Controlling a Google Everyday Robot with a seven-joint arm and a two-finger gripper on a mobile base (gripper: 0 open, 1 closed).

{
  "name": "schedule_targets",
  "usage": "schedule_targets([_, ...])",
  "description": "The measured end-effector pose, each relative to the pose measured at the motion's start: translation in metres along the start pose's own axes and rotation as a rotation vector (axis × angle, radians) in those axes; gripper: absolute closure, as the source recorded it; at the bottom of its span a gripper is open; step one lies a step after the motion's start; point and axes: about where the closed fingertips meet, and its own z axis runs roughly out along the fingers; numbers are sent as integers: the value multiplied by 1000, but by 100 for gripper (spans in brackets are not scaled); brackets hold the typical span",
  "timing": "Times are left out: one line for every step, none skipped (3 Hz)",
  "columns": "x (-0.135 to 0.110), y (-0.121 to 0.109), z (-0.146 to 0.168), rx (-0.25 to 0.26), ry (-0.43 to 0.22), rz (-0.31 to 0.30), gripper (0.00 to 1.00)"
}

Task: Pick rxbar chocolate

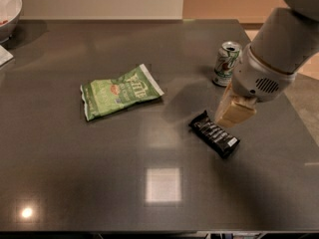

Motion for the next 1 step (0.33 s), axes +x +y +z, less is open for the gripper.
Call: schedule_targets([-1, -1, 1, 4, -1, -1, 58])
